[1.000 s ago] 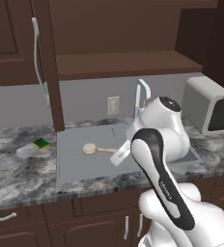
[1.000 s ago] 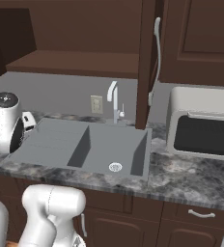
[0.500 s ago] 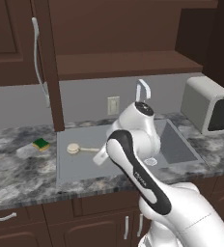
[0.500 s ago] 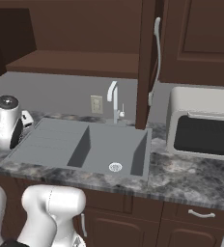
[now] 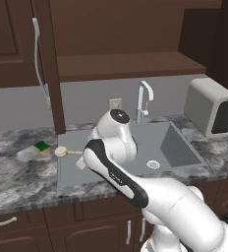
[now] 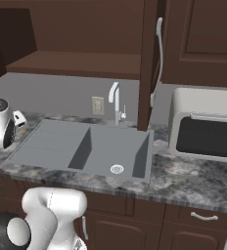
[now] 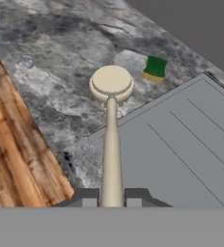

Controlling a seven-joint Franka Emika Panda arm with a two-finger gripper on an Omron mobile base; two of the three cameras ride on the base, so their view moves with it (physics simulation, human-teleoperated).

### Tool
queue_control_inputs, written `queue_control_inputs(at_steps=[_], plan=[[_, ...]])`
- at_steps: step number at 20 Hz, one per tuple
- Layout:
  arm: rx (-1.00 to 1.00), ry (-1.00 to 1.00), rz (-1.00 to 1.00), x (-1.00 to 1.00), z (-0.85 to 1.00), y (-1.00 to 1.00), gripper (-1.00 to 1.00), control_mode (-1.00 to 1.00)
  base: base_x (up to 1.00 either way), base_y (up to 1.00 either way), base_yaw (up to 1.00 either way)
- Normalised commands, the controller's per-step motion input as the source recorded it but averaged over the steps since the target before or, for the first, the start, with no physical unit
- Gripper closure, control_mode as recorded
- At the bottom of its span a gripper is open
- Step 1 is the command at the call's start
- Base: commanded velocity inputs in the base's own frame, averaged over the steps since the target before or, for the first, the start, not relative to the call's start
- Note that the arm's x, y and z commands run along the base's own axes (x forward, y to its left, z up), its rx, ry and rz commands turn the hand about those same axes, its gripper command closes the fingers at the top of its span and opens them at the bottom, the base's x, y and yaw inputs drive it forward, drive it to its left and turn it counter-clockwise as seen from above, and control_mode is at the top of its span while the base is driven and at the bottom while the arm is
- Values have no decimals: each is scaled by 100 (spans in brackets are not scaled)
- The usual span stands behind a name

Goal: Locate and retrieve the sponge and dish brush from the cabinet. Place them next to the sink.

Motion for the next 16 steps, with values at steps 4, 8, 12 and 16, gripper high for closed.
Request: queue_control_inputs(at_steps=[4,8,12,16], plan=[[0,-4,1,39,-22,39,100,-100,0,0,0],[-2,-3,0,35,-26,44,100,-100,0,0,0],[-1,0,0,35,-28,43,100,-100,0,0,0],[-2,0,0,37,-25,35,100,-100,0,0,0]])
